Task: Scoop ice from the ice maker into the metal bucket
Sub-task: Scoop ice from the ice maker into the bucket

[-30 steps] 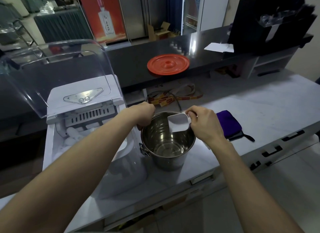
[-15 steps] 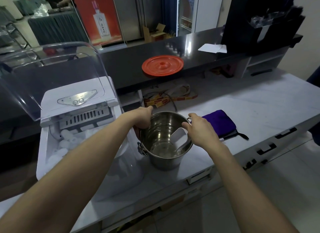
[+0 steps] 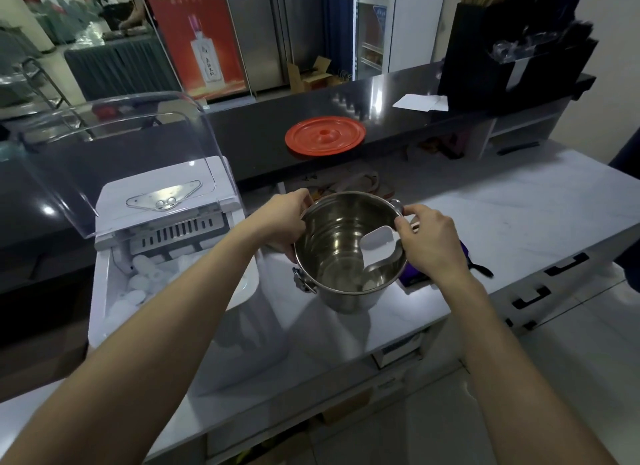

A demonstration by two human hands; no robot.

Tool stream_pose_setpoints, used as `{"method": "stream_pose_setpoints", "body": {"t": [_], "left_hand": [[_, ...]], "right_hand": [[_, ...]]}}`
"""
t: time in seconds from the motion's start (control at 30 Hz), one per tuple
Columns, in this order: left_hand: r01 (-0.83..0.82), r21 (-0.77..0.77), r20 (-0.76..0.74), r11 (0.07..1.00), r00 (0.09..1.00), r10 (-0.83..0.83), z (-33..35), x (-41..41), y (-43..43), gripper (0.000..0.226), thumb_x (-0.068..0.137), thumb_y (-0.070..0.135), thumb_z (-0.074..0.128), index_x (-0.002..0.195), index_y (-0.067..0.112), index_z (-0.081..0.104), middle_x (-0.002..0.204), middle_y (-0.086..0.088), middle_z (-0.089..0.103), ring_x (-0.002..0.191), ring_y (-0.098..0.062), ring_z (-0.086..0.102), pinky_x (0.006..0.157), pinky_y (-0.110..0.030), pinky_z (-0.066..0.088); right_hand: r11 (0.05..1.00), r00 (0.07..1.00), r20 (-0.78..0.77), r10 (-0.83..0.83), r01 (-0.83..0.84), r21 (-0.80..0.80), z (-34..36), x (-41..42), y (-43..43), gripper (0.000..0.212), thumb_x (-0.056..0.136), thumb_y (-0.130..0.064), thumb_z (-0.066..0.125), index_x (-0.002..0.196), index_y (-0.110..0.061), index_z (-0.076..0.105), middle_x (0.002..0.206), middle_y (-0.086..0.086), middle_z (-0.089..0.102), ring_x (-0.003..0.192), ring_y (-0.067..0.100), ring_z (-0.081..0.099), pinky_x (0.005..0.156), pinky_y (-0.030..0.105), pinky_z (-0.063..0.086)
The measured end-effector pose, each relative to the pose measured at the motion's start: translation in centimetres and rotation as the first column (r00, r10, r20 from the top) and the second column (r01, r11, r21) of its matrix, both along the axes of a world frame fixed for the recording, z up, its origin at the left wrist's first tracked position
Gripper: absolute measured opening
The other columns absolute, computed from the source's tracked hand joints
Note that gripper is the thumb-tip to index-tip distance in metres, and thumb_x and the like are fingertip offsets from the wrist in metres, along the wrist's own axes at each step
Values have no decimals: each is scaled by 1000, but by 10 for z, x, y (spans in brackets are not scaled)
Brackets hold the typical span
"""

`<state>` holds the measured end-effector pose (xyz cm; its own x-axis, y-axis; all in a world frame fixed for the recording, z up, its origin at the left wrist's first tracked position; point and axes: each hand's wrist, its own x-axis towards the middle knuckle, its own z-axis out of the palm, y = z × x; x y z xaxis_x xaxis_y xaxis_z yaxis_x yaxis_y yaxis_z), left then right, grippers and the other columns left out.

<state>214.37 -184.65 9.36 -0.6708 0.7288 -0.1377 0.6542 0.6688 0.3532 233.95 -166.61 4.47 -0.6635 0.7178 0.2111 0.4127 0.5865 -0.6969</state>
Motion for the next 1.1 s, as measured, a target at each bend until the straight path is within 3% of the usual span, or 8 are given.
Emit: {"method": "stream_pose_setpoints", "body": {"t": [0.13, 0.33, 0.47, 0.57, 0.7, 0.87, 1.0, 1.1], "left_hand": [[-7, 58, -6, 998, 1000, 7, 16, 20, -10, 41, 102, 9, 63, 140, 22, 56, 119, 0, 60, 102, -22, 62, 76, -29, 48], [-6, 121, -4, 993, 1000, 7, 31, 63, -37, 39, 103, 9, 63, 138, 25, 56, 105, 4, 61, 76, -8, 64, 42, -16, 47], [6, 138, -56, 990, 998, 2, 33, 102, -69, 41, 101, 7, 61, 138, 24, 59, 121, -4, 68, 94, -21, 67, 62, -23, 52], [4, 146, -44, 989, 999, 2, 29, 133, -96, 42, 100, 6, 61, 138, 23, 59, 121, -6, 67, 102, -24, 64, 78, -36, 55], [-11, 152, -16, 988, 1000, 13, 16, 165, -140, 41, 100, 6, 61, 138, 22, 59, 117, -6, 68, 96, -23, 67, 64, -26, 51], [-105, 118, 32, 987, 994, 102, 9, 184, -203, 37, 99, 7, 62, 131, 26, 61, 115, -5, 68, 82, -12, 66, 56, -20, 46], [-223, 100, 82, 970, 973, 215, 8, 193, -262, 34, 100, 3, 58, 127, 23, 61, 116, -8, 73, 86, -27, 72, 74, -43, 63], [-340, 117, 192, 933, 930, 315, 3, 195, -302, 31, 99, -1, 56, 120, 22, 60, 101, -14, 72, 62, -31, 78, 60, -49, 66]], "right_hand": [[1000, 997, -81, -12, 14, 23, 12, 17, -7, 24, 105, -26, 60, 120, -13, 74, 86, -3, 65, 78, 15, 66, 67, 25, 45], [998, 993, -111, -33, 40, 57, 23, 58, -33, 25, 105, -27, 59, 119, -13, 74, 94, 3, 69, 86, 23, 67, 74, 31, 50], [996, 991, -130, -39, 50, 80, 26, 96, -63, 22, 104, -27, 59, 112, -14, 75, 95, 6, 74, 85, 24, 67, 79, 40, 59], [994, 993, -117, -25, 37, 98, 24, 128, -90, 19, 104, -23, 60, 109, -12, 74, 93, 3, 72, 80, 19, 65, 72, 33, 55], [995, 997, -69, 29, -22, 98, 18, 161, -129, 17, 107, -22, 60, 113, -11, 71, 92, 1, 67, 76, 2, 61, 59, 12, 42], [988, 988, -48, 145, -142, 58, 10, 166, -177, 19, 107, -22, 60, 117, -11, 71, 96, 3, 71, 80, 9, 68, 55, 11, 46], [966, 964, -62, 258, -257, 27, 5, 149, -219, 19, 107, -23, 61, 119, -13, 72, 98, 3, 74, 78, 6, 68, 56, 11, 49], [943, 941, -59, 332, -331, 29, -1, 131, -246, 15, 107, -25, 60, 111, -18, 73, 93, -3, 71, 76, 1, 63, 56, 8, 43]]}}
